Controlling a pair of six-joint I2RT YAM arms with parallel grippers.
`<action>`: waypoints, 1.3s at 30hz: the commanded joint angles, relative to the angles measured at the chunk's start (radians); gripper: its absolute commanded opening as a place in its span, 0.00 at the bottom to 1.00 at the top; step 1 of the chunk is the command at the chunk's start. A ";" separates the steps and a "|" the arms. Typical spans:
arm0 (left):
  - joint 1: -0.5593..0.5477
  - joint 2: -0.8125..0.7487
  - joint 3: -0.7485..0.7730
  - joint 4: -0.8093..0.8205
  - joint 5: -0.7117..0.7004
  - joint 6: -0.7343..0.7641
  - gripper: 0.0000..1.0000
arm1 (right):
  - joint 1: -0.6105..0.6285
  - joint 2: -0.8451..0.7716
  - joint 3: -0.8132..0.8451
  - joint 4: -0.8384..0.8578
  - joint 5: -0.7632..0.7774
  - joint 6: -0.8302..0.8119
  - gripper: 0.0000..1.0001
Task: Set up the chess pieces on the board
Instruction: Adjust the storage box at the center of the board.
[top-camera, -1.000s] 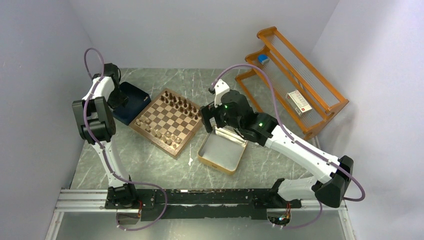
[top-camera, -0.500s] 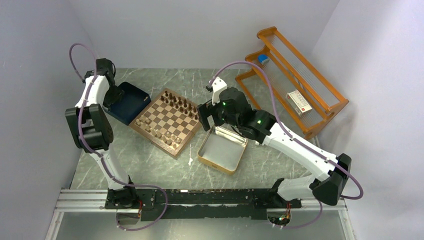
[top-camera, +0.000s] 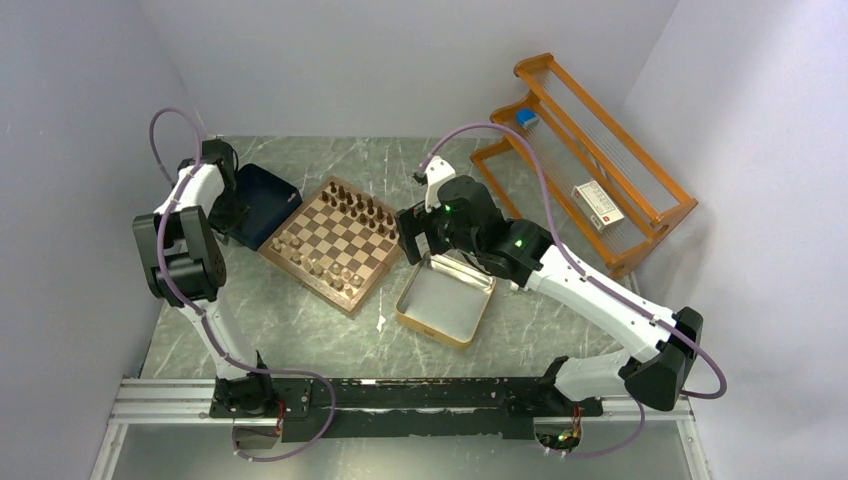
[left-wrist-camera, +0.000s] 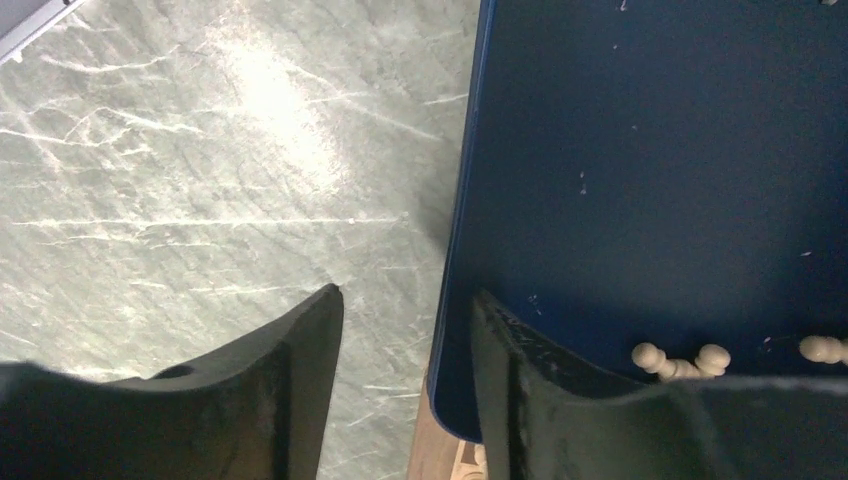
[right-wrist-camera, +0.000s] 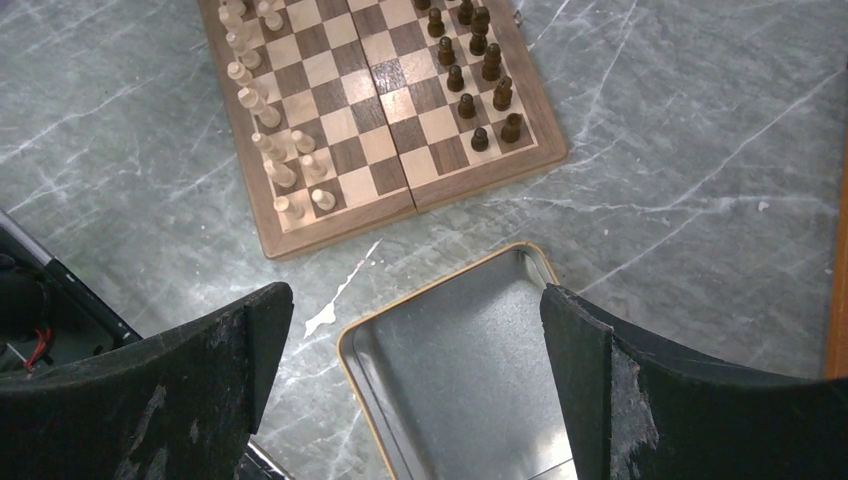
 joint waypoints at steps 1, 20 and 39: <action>0.017 0.028 0.026 0.046 0.008 0.040 0.50 | -0.006 -0.011 0.021 -0.008 -0.014 0.022 1.00; 0.019 0.091 0.220 0.338 0.106 0.656 0.05 | -0.006 0.019 0.047 -0.022 -0.008 -0.018 1.00; 0.039 0.182 0.280 0.468 0.333 1.131 0.05 | -0.006 0.054 0.065 -0.018 0.007 -0.019 1.00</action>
